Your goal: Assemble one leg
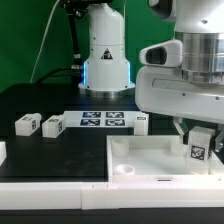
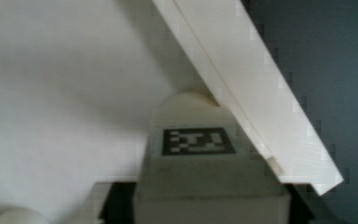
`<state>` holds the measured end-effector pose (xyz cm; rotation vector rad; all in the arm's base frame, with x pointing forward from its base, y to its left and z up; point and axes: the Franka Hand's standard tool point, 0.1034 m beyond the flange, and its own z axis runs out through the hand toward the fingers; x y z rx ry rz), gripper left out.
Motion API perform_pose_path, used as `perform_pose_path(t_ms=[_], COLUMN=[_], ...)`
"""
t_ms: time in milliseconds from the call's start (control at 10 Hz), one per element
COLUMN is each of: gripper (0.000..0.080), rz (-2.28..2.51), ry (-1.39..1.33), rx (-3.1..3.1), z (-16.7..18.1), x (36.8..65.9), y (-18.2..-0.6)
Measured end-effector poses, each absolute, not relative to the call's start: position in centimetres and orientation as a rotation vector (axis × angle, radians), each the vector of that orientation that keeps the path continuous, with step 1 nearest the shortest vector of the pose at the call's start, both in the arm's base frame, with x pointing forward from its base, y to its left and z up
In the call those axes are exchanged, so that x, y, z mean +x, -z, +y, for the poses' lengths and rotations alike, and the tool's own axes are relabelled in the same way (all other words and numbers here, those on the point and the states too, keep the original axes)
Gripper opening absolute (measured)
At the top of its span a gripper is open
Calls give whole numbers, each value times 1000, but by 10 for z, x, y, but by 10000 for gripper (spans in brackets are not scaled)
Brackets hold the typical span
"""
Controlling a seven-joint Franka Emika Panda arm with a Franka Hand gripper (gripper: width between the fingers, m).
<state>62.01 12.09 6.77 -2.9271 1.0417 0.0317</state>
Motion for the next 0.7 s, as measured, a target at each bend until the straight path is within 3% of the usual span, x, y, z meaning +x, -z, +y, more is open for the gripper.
perform_pose_path(t_ms=[400, 500, 600, 700], gripper=[292, 465, 465, 605], rz=[1250, 1246, 1183, 1069], ry=[-45, -45, -42, -33], rx=[-2830, -2832, -2858, -2905], z=[119, 119, 119, 120], x=[621, 621, 621, 622], y=[-68, -68, -68, -69])
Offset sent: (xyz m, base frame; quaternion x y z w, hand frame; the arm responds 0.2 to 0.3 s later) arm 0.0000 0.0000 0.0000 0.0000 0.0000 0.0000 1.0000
